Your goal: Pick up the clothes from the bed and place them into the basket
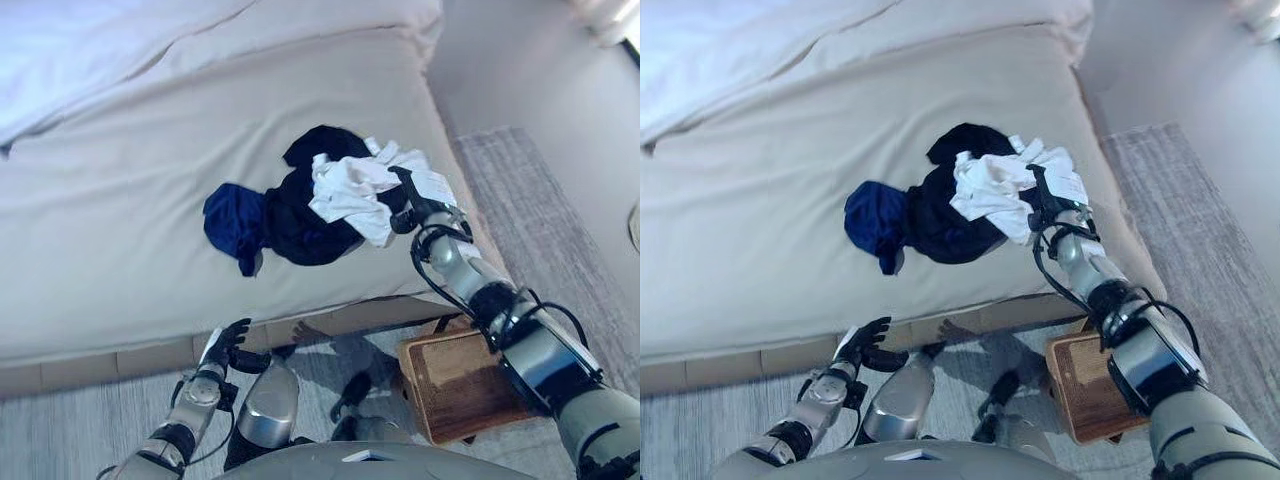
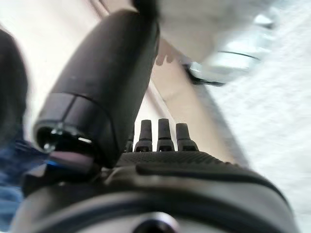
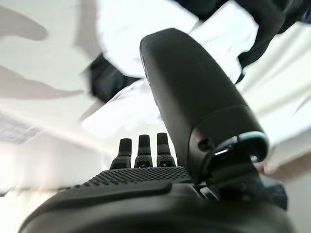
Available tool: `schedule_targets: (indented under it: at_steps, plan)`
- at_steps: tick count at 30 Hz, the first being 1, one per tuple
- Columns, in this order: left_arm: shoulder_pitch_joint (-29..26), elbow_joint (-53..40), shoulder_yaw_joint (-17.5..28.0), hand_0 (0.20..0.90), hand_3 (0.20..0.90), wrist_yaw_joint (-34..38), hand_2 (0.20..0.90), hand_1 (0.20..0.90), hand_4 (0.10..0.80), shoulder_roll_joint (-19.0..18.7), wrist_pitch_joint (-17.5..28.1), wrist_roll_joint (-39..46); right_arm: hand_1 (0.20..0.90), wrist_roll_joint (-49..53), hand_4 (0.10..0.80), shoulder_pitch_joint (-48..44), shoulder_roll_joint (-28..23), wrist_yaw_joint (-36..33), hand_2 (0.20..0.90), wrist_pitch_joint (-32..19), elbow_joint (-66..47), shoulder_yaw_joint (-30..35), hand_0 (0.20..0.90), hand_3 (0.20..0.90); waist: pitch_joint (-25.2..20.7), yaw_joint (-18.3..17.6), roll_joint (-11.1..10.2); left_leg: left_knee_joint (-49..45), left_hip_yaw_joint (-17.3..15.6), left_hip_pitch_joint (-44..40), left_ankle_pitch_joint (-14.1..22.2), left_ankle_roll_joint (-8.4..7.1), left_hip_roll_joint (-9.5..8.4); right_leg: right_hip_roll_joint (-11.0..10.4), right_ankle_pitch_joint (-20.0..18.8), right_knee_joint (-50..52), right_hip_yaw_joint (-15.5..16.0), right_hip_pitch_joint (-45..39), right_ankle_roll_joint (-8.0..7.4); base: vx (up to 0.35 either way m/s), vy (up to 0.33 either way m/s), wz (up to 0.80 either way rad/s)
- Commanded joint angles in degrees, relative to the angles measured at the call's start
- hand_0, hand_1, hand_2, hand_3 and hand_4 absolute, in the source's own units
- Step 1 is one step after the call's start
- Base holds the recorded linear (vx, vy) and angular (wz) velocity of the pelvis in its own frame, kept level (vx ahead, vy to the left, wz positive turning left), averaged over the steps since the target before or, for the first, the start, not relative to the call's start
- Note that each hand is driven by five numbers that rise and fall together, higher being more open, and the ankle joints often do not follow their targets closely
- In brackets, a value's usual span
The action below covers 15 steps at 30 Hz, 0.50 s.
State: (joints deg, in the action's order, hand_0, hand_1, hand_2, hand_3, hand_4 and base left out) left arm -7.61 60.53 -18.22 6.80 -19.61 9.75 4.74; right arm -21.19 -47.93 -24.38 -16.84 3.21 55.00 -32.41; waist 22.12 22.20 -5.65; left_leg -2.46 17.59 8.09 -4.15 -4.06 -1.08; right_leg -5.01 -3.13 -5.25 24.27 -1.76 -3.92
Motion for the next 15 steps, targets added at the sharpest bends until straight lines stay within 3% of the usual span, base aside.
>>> schedule_targets:
  at_steps: [1,6,13,14,15]
  plan:
    - [1.22,0.22,-1.63,0.9,0.9,1.58,0.9,0.9,0.8,-4.01,2.11,1.23,0.9,3.21,0.8,-7.41,-0.32,0.02,0.9,1.09,3.55,-0.77,0.9,0.9,-0.1,3.24,-1.91,-2.95,-2.82,3.25,4.09,5.23,-2.86,-4.79,0.93,9.87,-3.34,2.24,-1.57,-0.012,-0.081,0.28]
    - [0.26,-0.76,-1.44,0.9,0.9,1.37,0.9,0.9,0.8,-4.24,4.13,1.29,0.9,7.49,0.8,-12.14,1.04,0.41,0.9,2.75,9.5,-0.03,0.9,0.9,2.12,6.66,-0.91,-1.54,-0.76,5.56,2.48,4.48,-2.89,-4.49,1.51,9.37,-0.66,2.98,-1.37,-0.019,-0.014,0.3]
    - [0.1,-1.01,-3.13,0.9,0.9,0.82,0.9,0.9,0.8,-1.98,5.39,1.38,0.9,5.76,0.8,-14.81,2.92,1.28,0.9,7.39,11.48,-1.34,0.9,0.9,3.1,7.29,0.29,0.37,-0.29,6.03,1.32,3.61,-2.44,-4.47,2.36,9.37,1.0,4.13,-1.39,-0.008,0.049,0.09]
    - [0.09,-1.03,-3.45,0.9,0.9,0.9,0.9,0.9,0.8,-1.52,5.65,1.56,0.714,5.84,0.583,-14.97,3.07,1.28,0.714,7.6,11.58,-1.69,0.714,0.683,3.14,7.25,0.44,0.47,-0.31,6.06,1.26,3.56,-2.44,-4.44,2.42,9.26,1.03,4.23,-1.39,-0.019,0.057,-0.01]
    - [-0.02,-1.27,-3.9,0.9,0.9,0.88,0.9,0.9,0.8,-1.13,5.85,1.97,0.462,5.47,0.289,-15.25,3.37,1.06,0.462,7.36,11.64,-1.97,0.462,0.389,3.23,7.19,0.59,0.57,-0.32,6.04,1.2,3.48,-2.43,-4.38,2.39,9.03,0.99,4.23,-1.41,-0.012,0.049,-0.01]
